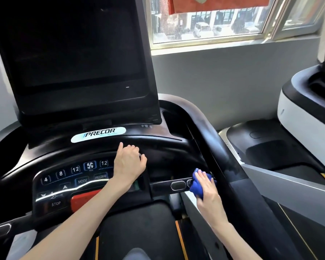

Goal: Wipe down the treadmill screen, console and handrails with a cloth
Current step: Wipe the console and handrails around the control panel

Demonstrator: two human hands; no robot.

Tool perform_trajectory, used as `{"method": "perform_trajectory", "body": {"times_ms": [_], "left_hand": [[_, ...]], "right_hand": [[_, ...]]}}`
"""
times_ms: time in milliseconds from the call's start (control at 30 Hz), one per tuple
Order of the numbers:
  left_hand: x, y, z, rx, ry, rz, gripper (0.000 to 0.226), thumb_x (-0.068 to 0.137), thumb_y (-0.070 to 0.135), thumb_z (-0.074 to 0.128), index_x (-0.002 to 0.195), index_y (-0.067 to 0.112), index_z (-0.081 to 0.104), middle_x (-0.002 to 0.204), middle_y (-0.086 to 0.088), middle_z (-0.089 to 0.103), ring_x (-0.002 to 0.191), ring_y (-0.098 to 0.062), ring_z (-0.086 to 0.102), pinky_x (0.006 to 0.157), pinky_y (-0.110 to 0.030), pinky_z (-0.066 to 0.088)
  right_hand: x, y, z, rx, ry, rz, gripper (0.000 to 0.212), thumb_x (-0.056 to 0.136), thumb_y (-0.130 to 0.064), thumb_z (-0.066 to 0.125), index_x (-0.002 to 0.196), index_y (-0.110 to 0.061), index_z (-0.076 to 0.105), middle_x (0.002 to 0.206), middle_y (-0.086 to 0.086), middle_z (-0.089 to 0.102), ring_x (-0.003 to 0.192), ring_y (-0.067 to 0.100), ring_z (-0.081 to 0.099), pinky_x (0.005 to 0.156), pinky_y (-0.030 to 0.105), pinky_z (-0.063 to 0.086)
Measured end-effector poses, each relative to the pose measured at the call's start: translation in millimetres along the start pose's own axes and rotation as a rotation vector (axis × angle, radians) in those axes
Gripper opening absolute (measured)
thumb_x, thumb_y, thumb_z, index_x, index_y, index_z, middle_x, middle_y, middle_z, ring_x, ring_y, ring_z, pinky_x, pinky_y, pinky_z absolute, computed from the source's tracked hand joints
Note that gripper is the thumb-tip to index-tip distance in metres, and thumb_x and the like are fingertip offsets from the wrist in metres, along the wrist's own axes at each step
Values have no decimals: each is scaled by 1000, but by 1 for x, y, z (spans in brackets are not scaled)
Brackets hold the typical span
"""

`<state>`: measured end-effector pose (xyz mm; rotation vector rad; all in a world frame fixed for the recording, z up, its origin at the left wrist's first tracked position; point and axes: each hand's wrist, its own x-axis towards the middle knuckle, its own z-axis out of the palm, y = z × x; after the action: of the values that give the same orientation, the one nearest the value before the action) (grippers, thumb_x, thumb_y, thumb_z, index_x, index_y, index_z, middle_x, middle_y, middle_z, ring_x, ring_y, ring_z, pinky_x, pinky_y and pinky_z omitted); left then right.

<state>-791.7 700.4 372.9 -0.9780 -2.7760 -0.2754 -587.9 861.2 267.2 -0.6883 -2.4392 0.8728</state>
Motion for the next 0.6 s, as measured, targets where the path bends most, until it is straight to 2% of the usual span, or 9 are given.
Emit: {"method": "perform_trajectory", "body": {"times_ms": [67,133,200,233,300,367,433,500,600], "left_hand": [[0,-1,1,-5,25,11,15,73,16,67,68,2,69,64,-10,66,69,-28,65,102,-49,41],[0,-3,1,-11,59,17,15,75,15,67,71,2,72,67,-10,69,71,-26,68,103,-48,41],[-1,-6,-1,31,86,21,26,81,19,54,70,5,74,66,-6,70,68,-22,68,102,-47,42],[-1,-7,-2,48,100,27,34,83,21,45,67,8,73,64,-4,70,64,-20,68,101,-46,43],[1,-8,-2,58,115,30,44,84,23,35,62,11,71,57,-1,67,55,-18,64,101,-43,44],[3,-9,-3,72,96,19,41,84,19,40,57,11,70,49,0,62,48,-17,60,102,-40,43],[2,-9,-1,92,119,22,35,82,19,45,58,12,70,49,1,62,48,-16,60,101,-40,44],[1,-10,-1,99,129,29,38,85,20,40,64,13,70,57,2,66,54,-15,63,99,-40,46],[-1,-12,-1,62,119,44,43,86,23,31,66,15,69,63,3,67,62,-14,66,97,-40,48]], "right_hand": [[-2,-21,11,29,30,76,69,70,7,61,136,-8,46,143,-1,42,137,17,32,114,28,13],[-10,-39,22,-30,13,-47,67,65,2,63,131,-5,52,138,7,51,131,17,35,111,29,14],[-12,-40,21,-128,-26,-194,65,59,0,64,124,-5,57,131,9,57,125,19,44,111,28,16],[-8,-37,16,-151,-42,-213,61,60,0,62,121,-6,60,127,7,61,120,21,52,109,26,22],[12,-36,-2,-99,-43,-77,49,69,3,61,115,-12,63,115,2,67,106,24,63,94,23,38],[44,-37,-14,27,29,85,39,76,5,60,112,-12,62,108,3,67,99,26,63,86,23,41],[80,-39,-16,40,173,47,42,78,10,59,117,-4,60,118,11,63,108,28,59,95,21,35],[112,-37,-11,-34,211,-44,49,76,12,60,123,0,56,128,14,55,119,27,50,105,27,31],[136,-26,4,-189,-38,-14,55,78,9,57,132,-1,47,138,15,46,127,30,42,109,35,30]]}}
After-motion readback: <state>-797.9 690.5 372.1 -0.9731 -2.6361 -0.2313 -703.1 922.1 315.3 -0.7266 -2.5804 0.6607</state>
